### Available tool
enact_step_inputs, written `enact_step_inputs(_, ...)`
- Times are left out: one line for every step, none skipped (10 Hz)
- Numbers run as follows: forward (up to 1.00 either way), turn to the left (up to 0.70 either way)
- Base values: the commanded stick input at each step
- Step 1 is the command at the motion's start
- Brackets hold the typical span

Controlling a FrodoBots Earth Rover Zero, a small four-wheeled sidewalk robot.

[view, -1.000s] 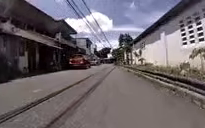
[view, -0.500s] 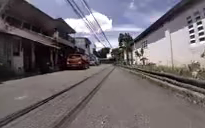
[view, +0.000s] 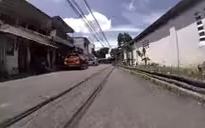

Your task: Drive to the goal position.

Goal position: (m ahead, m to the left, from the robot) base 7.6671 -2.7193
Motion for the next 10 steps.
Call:
enact_step_inputs(0.85, 0.00)
enact_step_inputs(0.85, 0.00)
enact_step_inputs(0.85, 0.00)
enact_step_inputs(0.85, 0.00)
enact_step_inputs(0.85, 0.00)
enact_step_inputs(0.85, 0.00)
enact_step_inputs(0.85, 0.00)
enact_step_inputs(0.85, 0.00)
enact_step_inputs(0.85, 0.00)
enact_step_inputs(0.85, 0.00)
